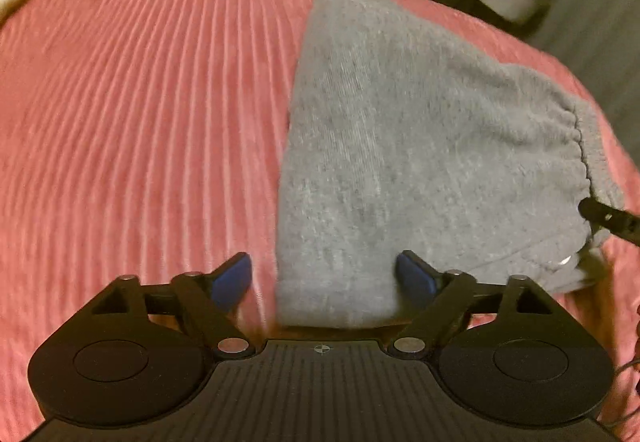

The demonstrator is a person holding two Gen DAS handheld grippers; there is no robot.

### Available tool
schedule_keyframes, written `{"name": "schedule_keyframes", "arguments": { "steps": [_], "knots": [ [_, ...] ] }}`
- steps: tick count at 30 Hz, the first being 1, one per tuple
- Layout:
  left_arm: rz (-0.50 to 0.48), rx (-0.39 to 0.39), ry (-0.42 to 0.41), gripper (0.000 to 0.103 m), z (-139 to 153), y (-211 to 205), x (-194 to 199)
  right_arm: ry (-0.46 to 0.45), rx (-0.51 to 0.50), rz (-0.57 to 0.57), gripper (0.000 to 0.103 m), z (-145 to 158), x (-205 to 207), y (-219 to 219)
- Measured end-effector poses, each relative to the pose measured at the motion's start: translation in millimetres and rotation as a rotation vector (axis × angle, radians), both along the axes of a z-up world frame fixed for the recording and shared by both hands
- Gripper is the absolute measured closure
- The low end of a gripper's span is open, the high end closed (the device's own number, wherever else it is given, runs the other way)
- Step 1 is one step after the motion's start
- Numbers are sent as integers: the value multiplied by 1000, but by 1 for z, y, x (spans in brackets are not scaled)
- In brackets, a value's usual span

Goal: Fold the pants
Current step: 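Lay the waistband onto the stack and open both tools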

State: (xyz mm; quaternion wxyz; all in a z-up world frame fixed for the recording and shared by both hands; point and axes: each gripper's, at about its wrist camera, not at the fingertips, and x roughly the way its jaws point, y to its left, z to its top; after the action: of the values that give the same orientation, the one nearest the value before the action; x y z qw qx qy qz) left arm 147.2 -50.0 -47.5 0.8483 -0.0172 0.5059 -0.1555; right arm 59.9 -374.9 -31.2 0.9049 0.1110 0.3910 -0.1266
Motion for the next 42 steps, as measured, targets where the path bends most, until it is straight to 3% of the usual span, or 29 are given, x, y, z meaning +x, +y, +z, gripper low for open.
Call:
{"name": "schedule_keyframes", "arguments": {
  "steps": [2,7,13,17,20,24,28,32,39,42],
  "knots": [
    [-16,25,0,14,5,-1,0,-5,-40,14,5,-2,-5,7],
    [9,14,21,14,5,-2,3,62,50,-53,5,-6,3,4],
    [34,45,1,3,2,-2,-1,91,-55,2,4,-8,6,13],
    [91,45,5,2,5,3,-7,80,-99,9,4,-6,3,21],
    [99,44,32,1,9,12,-17,78,-142,14,4,2,-6,30],
    [102,128,44,2,13,25,-42,109,-184,-32,4,18,-22,43],
    [127,73,26,2,21,39,-78,208,-214,-39,4,24,-41,66],
    [156,-9,30,2,26,47,-110,135,-117,-39,4,30,-87,88],
    [158,33,-4,2,30,38,-141,-31,-98,-87,4,36,-151,122],
    [139,34,-55,2,43,38,-154,-14,-84,-69,4,34,-162,131]
  ]
}}
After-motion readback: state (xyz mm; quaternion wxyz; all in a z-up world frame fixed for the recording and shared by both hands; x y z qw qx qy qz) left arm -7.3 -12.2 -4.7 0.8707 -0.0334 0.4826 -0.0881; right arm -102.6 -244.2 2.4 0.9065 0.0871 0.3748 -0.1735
